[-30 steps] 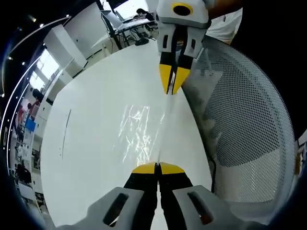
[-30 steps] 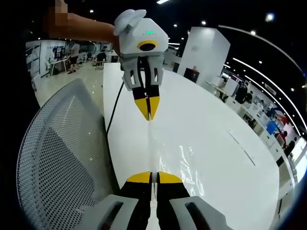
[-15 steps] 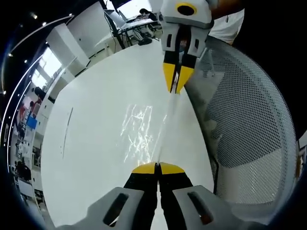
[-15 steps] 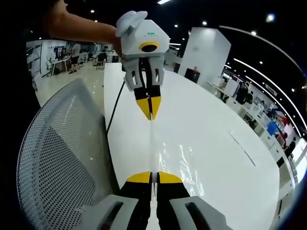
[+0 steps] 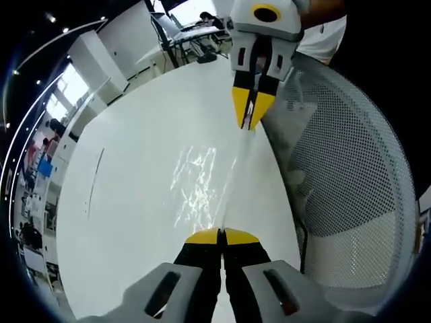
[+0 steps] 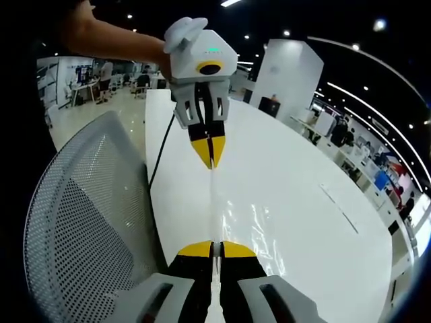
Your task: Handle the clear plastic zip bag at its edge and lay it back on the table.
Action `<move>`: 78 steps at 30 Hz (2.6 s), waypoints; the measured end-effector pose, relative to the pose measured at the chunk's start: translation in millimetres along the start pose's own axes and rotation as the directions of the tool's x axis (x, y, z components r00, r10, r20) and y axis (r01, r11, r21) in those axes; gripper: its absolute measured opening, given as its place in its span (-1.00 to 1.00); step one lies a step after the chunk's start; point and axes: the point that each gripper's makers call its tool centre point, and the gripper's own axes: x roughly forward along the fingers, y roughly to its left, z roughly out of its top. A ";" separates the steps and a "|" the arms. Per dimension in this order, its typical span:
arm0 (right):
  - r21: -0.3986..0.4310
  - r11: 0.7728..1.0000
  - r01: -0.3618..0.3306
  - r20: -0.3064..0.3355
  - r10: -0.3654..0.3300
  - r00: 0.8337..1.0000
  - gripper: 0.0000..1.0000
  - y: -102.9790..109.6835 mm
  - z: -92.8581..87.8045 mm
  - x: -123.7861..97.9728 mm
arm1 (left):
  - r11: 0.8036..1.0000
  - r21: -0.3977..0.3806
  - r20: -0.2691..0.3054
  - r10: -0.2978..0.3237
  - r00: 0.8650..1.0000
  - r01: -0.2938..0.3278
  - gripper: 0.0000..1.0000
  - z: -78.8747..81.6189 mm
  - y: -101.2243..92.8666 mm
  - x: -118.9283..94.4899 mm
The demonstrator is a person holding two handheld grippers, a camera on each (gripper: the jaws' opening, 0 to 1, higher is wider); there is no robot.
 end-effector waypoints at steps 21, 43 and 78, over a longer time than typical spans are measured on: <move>0.022 1.000 0.016 -0.015 -0.016 1.000 -1.00 -0.7 -8.2 -2.9 | 1.000 0.026 -0.003 0.007 1.000 -0.006 -1.00 4.2 1.7 0.1; 0.121 0.990 -0.071 -0.007 0.072 0.997 -0.90 9.0 -4.4 -11.5 | 0.991 0.136 0.027 0.016 1.000 -0.019 -1.00 24.5 -12.2 -2.4; 0.125 0.989 -0.079 0.002 0.079 0.997 -0.91 0.1 13.6 4.2 | 0.987 0.138 0.089 0.066 0.994 -0.078 -1.00 35.9 -15.8 -7.3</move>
